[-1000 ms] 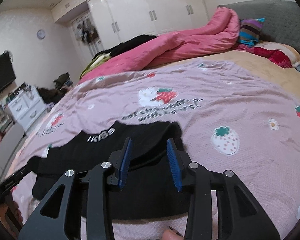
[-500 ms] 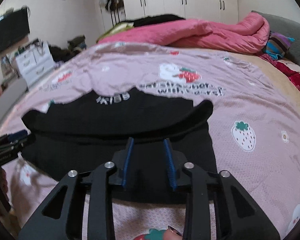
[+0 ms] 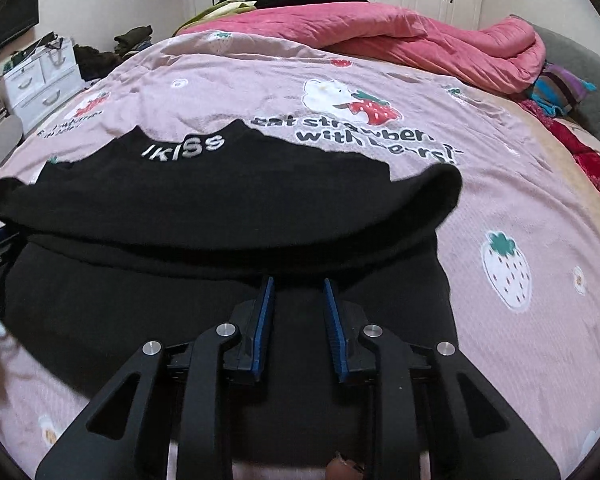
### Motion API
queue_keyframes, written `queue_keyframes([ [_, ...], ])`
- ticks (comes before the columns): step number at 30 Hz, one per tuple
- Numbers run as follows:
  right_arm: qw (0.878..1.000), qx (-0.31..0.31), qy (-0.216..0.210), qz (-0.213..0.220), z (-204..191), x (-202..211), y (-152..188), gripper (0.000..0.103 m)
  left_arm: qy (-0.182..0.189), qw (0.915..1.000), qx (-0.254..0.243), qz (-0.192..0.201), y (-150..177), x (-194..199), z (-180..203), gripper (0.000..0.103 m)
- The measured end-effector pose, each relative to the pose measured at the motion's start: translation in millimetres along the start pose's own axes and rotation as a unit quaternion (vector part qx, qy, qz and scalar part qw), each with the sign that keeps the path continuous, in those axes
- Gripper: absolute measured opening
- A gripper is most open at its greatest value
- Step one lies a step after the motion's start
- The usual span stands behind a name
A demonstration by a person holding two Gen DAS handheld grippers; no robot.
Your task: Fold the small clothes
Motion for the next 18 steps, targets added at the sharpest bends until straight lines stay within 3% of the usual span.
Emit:
queue_keyframes([
  [4,1.0,-0.02,-0.011,0.009,3,-11,-20,0.026,-0.005,0.9999,0.01,-0.004,-17,-15,-4,0.044],
  [10,0.997,-0.061,-0.03,0.022,12,-18,-44,0.025,0.023,0.9981,0.057,-0.003,-38,-22,-21,0.046],
  [15,0.994,-0.089,-0.018,0.056,32,-6,-51,0.025,0.033,0.9924,0.113,0.035,-52,-13,-48,0.05],
  [18,0.993,-0.104,0.011,0.061,51,-1,-52,0.038,0.035,0.9887,0.142,0.033,-48,-11,-66,0.058],
])
Point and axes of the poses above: each gripper's, at about its wrist camera, not at the fingertips, and x roughly against the way its jaws point, z to its right, y to its underside, the point moved 4 cm from there along -x, roughly the way its jaws point, and after that the axes turned 6 degrees about -z, right-handed, at the moved point
